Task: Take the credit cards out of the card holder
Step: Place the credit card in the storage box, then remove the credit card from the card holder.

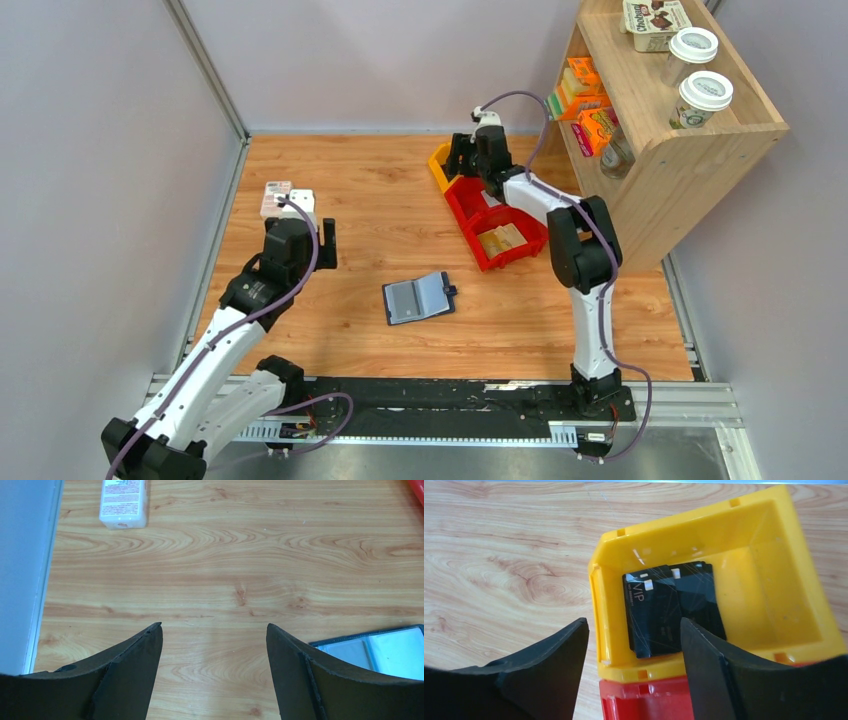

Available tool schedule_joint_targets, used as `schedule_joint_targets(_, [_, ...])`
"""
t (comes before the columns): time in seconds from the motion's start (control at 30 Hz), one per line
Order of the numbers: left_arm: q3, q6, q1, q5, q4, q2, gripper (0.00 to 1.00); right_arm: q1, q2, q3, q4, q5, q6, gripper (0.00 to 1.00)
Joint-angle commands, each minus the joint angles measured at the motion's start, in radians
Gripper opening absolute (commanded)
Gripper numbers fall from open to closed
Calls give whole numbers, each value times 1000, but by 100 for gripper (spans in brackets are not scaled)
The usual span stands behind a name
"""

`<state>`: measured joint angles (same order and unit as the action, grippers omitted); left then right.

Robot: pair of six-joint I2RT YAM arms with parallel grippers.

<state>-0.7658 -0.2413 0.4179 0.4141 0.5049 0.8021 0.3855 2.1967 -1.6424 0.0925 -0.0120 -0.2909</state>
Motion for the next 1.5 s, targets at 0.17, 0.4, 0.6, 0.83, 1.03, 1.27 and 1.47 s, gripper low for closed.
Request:
schedule_joint_targets(0.17, [-75, -50, -4, -110, 43, 26, 83, 111, -310, 71, -239, -94, 64, 83])
schedule_joint_targets(0.4, [-73, -118, -4, -175, 95, -9, 82, 308, -512, 260, -427, -149, 38, 87])
schedule_joint_targets(0.6, [-67, -116, -4, -149, 158, -69, 82, 487, -592, 371, -542, -160, -40, 88])
schedule_joint_targets(0.83, [-47, -96, -4, -150, 190, -162, 82, 627, -526, 417, -556, -146, -132, 90])
schedule_joint_targets(1.03, [-32, -107, -4, -178, 215, -179, 82, 665, -365, 294, -666, -97, -145, 88])
schedule_joint_targets(1.27, [-21, -125, -5, -222, 216, -175, 82, 670, -284, 280, -657, -68, -163, 80])
schedule_joint_targets(1.47, [-18, -136, -4, -261, 204, -146, 82, 668, -250, 286, -655, -71, -156, 76])
